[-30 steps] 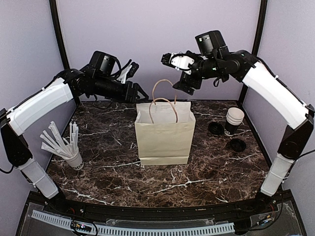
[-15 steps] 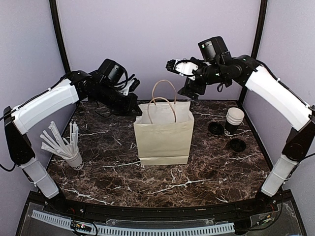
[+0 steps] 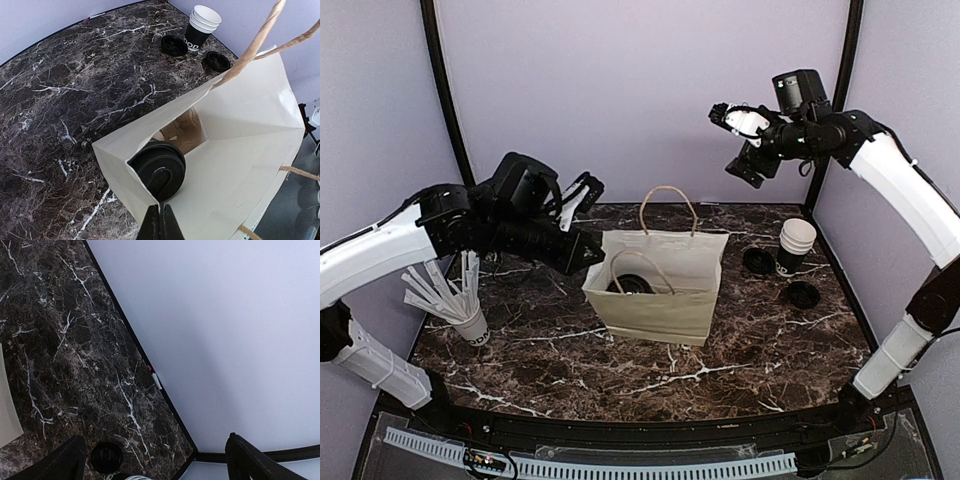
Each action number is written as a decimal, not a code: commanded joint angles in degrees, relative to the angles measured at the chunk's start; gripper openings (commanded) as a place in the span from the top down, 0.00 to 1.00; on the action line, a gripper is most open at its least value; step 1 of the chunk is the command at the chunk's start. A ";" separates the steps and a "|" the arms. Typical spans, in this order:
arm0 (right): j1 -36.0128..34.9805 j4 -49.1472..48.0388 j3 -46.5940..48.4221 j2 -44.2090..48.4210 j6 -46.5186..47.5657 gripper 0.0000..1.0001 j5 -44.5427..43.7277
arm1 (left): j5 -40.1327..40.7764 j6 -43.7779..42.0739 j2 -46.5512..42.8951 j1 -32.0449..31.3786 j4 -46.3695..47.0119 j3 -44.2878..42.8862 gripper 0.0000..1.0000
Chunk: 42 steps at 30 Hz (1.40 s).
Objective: Pack the takeout coffee
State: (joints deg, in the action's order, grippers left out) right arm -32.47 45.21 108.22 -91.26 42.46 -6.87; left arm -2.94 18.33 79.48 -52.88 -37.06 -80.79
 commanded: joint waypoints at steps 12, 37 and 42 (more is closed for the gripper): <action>5.71 -1.18 -10.92 2.80 -0.01 0.01 2.53 | 18.13 -0.52 -20.02 -17.27 18.37 27.71 1.00; 8.13 -0.09 -10.95 1.55 0.72 0.01 4.47 | 26.38 4.85 -22.65 -24.15 19.94 29.29 1.00; 8.12 -0.66 -12.29 2.24 0.20 0.01 5.31 | 15.61 8.49 -19.15 -17.66 19.46 26.36 1.00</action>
State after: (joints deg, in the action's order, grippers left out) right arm -24.60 45.67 97.08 -89.80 42.98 -2.83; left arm 20.16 23.22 58.24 -74.78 -17.43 -51.48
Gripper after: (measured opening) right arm 0.986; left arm 0.025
